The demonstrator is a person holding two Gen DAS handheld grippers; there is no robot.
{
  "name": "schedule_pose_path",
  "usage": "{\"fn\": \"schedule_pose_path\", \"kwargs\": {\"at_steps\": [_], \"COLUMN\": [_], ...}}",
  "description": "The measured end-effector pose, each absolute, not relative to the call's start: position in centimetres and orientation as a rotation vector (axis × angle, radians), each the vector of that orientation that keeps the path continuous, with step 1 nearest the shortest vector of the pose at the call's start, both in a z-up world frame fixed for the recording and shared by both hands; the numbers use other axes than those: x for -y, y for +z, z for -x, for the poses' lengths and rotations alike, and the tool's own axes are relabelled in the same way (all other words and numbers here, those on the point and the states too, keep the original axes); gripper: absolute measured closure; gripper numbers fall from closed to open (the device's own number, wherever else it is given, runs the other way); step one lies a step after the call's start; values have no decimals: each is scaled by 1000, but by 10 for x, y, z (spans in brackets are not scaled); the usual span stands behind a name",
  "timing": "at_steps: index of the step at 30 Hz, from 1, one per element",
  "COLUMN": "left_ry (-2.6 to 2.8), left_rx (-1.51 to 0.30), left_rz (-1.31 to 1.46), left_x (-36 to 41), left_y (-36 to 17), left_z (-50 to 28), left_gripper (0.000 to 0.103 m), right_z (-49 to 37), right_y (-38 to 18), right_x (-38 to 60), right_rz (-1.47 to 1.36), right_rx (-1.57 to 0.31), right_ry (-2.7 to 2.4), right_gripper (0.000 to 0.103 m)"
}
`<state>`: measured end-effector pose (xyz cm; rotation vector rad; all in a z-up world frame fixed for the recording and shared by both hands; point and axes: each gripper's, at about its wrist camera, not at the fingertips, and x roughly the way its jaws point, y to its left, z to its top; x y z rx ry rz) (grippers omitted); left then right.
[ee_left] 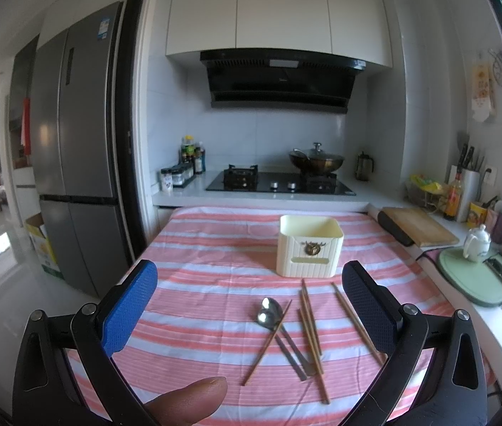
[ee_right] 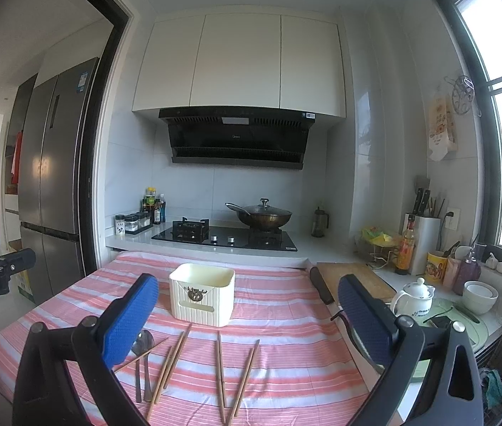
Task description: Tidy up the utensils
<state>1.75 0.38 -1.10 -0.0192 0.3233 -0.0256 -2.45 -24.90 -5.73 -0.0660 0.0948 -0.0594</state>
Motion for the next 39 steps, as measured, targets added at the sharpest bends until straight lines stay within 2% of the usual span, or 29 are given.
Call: {"fn": "schedule_pose_path", "kwargs": {"at_steps": [18, 39], "left_ry": [42, -37], "left_rx": [-362, -588], "left_rz": [48, -106], "left_x": [-27, 6], "left_y": [-28, -115], "left_z": [-40, -129], "left_gripper": [0, 0], "right_z": [13, -34], "right_y": [-63, -109], "right_x": [258, 274], "right_rz": [57, 84], "right_rx": [-115, -232], "right_ry": [-85, -155], "right_gripper": [0, 0]}}
